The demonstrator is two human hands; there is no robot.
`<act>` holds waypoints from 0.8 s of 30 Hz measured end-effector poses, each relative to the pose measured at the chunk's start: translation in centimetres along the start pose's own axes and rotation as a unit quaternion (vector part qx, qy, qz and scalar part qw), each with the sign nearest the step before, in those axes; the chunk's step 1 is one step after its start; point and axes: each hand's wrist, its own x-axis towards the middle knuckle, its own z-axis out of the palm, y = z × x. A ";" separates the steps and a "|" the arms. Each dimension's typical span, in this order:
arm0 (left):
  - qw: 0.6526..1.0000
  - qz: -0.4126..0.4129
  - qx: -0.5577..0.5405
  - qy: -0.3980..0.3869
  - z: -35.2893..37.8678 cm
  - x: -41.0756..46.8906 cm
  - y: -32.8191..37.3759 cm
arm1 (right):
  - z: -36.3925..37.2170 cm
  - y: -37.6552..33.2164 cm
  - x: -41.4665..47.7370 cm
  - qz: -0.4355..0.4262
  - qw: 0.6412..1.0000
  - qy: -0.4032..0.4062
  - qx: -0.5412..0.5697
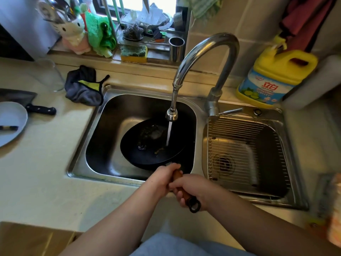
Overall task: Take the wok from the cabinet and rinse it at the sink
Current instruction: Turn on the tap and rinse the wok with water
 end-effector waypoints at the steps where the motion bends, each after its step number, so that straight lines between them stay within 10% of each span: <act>1: 1.000 0.003 -0.004 -0.010 0.0 0.0 -0.1 | -0.4 0.4 0.0 -0.018 1.000 -0.010 -0.007; 24: 0.991 0.045 -0.031 -0.125 0.8 -1.8 -0.9 | -6.0 4.3 -0.3 -0.264 0.932 -0.007 -0.250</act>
